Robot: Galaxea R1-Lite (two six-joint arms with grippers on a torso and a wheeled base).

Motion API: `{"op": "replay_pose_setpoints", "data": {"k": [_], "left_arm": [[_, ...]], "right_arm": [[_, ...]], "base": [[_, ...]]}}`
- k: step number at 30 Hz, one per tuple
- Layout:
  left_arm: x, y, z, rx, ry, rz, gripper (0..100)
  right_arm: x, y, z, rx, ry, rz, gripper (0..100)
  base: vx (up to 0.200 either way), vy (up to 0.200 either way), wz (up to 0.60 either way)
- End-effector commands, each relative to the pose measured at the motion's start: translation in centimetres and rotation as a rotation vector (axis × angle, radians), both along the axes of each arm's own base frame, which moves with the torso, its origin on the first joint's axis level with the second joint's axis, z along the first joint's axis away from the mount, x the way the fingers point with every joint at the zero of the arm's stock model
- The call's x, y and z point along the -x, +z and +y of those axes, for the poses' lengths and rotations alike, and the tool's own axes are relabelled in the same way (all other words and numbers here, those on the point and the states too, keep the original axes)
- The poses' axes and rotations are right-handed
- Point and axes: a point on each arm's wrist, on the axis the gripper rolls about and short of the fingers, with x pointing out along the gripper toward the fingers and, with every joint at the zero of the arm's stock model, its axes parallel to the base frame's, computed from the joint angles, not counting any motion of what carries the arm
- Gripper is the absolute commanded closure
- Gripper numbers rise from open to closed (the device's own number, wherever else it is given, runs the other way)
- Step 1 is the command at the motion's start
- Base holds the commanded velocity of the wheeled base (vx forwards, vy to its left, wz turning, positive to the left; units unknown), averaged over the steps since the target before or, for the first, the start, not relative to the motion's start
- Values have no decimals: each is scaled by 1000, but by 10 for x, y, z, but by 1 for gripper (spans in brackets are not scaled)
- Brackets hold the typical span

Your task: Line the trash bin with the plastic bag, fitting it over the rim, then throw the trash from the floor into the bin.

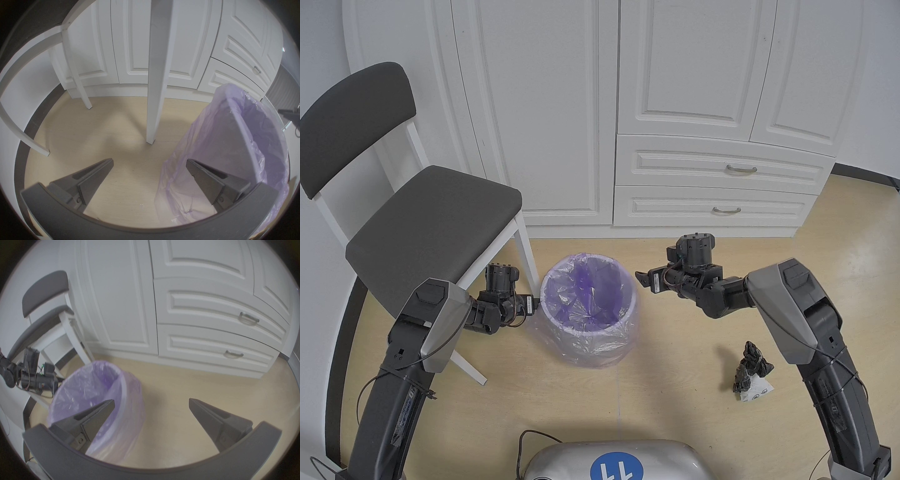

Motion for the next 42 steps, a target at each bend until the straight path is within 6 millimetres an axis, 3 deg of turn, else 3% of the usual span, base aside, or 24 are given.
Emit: {"op": "replay_pose_setpoints", "data": {"k": [1, 14, 19, 21, 29, 36, 42], "left_arm": [[-1, -5, 1, 24, 23, -9, 0], [-6, -7, 1, 91, 19, -113, 0], [-1, -10, -17, 108, -48, -85, 0], [4, -12, -34, 128, -118, -62, 0], [14, -6, -67, 139, -204, -16, 0], [33, -8, -53, 109, -188, 74, 0], [59, -3, -42, 60, -221, 160, 0]], "right_arm": [[-5, -66, -6, -27, -42, 17, 0], [-11, -85, -23, -128, -165, -59, 0], [-17, -80, -39, -122, -219, -63, 0], [-19, -78, -45, -122, -233, -66, 0], [-20, -85, -52, -116, -250, -56, 0], [-16, -96, -45, -103, -237, -23, 0], [-15, -93, -43, -107, -225, -25, 0]], "base": [[0, 0, 0], [0, 0, 0], [0, 0, 0], [0, 0, 0], [0, 0, 0], [0, 0, 0], [0, 0, 0]]}}
